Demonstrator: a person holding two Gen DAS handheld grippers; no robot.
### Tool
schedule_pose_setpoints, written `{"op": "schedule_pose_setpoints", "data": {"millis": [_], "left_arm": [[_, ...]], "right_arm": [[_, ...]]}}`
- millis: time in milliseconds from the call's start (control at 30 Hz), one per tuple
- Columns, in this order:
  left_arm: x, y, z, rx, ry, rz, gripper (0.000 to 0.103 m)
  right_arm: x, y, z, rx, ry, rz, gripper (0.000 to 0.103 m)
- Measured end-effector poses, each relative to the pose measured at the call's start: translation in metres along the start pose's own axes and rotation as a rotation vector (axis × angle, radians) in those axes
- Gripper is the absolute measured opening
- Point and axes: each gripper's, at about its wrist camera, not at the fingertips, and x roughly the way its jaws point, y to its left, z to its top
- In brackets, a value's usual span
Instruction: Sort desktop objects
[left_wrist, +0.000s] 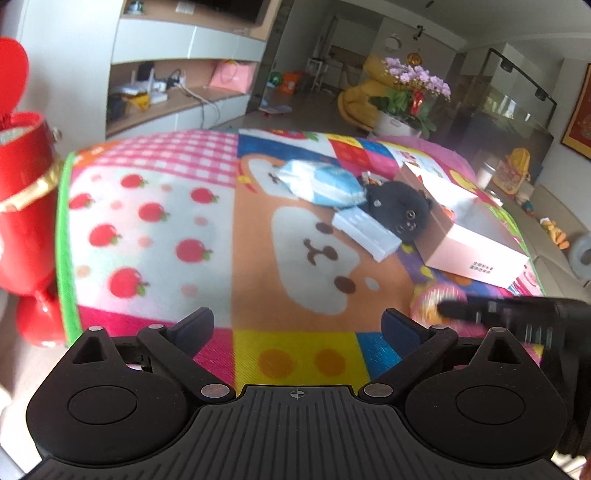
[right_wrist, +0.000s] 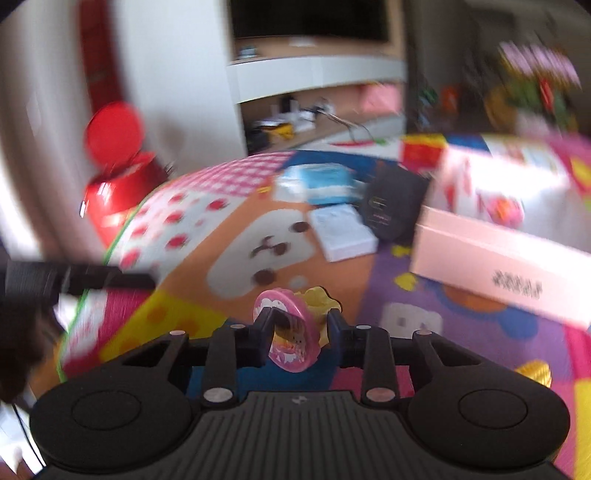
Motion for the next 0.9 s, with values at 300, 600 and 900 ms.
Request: {"op": "schedule_pose_setpoints", "data": {"millis": [300, 600, 900], "left_arm": [[0.021, -0.040, -0.018, 0.144, 0.041, -0.072, 0.103], [0.041, -0.055, -0.023, 0.142, 0.077, -0.058, 0.103], [0.035, -0.052, -0.024, 0.165, 0.055, -0.049, 0.103]], "right_arm": [[0.005, -0.067, 0.009, 0.273, -0.003, -0.014, 0.031], [-0.015, -0.039, 0.003, 0.033, -0.153, -0.225, 0.081], [0.028, -0.026, 0.003, 0.010, -0.070, -0.253, 0.055]]}}
